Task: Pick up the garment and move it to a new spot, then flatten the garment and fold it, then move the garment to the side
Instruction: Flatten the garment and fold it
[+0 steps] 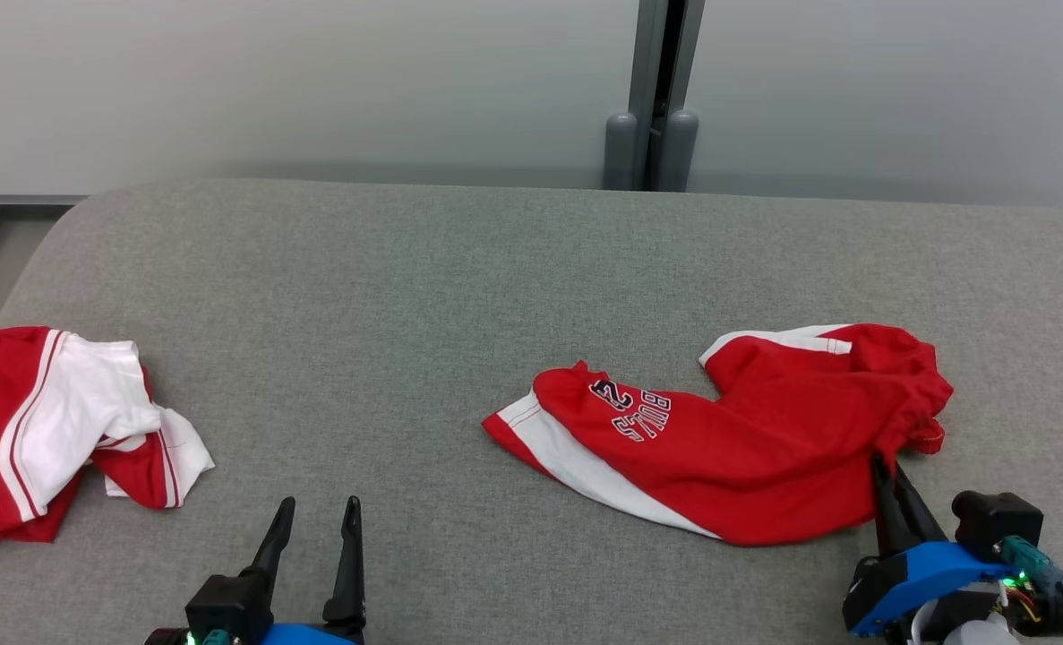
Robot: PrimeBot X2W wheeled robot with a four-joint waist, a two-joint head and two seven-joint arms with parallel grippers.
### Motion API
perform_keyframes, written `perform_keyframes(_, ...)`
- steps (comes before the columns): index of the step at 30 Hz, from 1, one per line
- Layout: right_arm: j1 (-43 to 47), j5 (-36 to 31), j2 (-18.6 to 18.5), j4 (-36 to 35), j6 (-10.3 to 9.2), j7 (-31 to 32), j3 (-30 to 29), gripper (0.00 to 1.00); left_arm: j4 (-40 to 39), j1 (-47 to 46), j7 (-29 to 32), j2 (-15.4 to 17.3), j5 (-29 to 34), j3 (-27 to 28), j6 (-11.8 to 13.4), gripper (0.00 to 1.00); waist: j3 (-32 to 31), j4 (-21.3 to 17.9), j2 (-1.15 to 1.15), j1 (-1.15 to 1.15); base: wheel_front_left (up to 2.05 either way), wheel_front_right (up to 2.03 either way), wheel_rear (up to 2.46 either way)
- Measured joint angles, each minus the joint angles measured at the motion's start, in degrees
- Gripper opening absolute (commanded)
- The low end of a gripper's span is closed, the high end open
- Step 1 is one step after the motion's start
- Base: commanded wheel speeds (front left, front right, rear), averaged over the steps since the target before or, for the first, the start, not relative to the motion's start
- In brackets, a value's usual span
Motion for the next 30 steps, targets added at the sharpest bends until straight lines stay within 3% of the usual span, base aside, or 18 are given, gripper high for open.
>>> perform_keyframes(8,2.43,0.82,0.03,-9.79,0.01,0.01,2.86,0.00,0.57,0.66,0.00,0.00,-0.51,-0.16,0.01,1.00,-2.65,-0.74,0.00,0.00,0.00,0.00,0.00)
perform_keyframes(20,8.68,-2.29,0.02,-18.53,0.01,0.01,3.42,0.00,0.81,4.05,0.00,0.00,-2.66,-0.42,1.03,1.00,-5.76,-2.41,0.00,0.00,0.00,0.00,0.00)
perform_keyframes(23,8.44,-3.58,0.02,-17.23,0.01,0.86,3.57,0.14,0.57,4.08,0.00,0.00,-3.09,-0.56,1.51,1.00,-5.12,-2.49,0.00,0.00,0.00,0.00,0.00)
perform_keyframes(26,5.76,-5.27,0.02,-14.63,0.01,1.04,3.14,0.00,0.09,3.35,0.00,0.00,-3.09,-1.52,1.49,1.00,-3.57,-2.19,0.00,0.00,0.00,0.00,0.00)
perform_keyframes(30,-0.35,-7.45,-0.01,-10.02,0.01,1.15,1.03,0.00,-0.62,0.05,0.00,-0.02,-3.00,-2.81,1.01,1.00,-0.72,-0.81,0.00,0.00,0.00,0.00,0.00)
